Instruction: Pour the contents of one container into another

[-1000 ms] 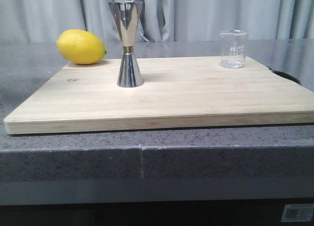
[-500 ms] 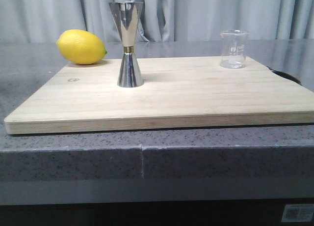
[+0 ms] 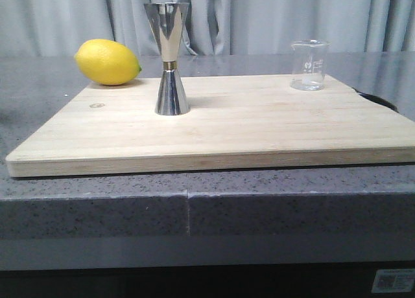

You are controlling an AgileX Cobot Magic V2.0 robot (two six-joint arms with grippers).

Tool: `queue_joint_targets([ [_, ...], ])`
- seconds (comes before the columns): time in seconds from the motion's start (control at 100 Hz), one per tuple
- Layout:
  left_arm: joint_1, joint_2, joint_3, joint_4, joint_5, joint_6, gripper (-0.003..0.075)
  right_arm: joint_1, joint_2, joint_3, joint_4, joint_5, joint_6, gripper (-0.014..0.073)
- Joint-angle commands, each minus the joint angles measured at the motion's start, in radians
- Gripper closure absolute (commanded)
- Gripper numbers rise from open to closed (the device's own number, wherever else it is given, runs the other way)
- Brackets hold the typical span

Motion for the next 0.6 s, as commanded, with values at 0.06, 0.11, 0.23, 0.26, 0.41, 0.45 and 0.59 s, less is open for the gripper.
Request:
queue_joint_targets([
  [0.06, 0.001, -0.068, 0.035, -0.050, -0.027, -0.019, 0.0302, -0.004, -0.008, -0.042, -0.028, -0.059, -0.002, 0.0200],
  [0.11, 0.001, -0.092, 0.067, -0.062, -0.043, -0.019, 0.0302, -0.004, -0.008, -0.042, -0.028, -0.039, -0.002, 0.0200],
  [0.23, 0.001, -0.160, 0.151, -0.069, -0.079, -0.019, 0.0302, -0.004, -0.008, -0.042, -0.025, -0.008, -0.002, 0.0200],
  [0.26, 0.001, -0.183, 0.170, -0.071, -0.088, -0.019, 0.0302, -0.004, -0.010, -0.040, -0.021, -0.011, -0.002, 0.0200],
  [0.41, 0.001, -0.280, 0.258, -0.081, -0.115, -0.019, 0.0302, 0.013, -0.035, -0.034, -0.019, -0.016, -0.002, 0.0200],
  [0.45, 0.001, -0.306, 0.281, -0.084, -0.130, -0.019, 0.0302, 0.026, -0.045, -0.034, -0.019, -0.018, -0.002, 0.0200],
  [0.59, 0.001, -0.389, 0.351, -0.095, -0.155, -0.019, 0.0302, 0.085, -0.076, -0.034, -0.019, -0.016, -0.002, 0.0200],
])
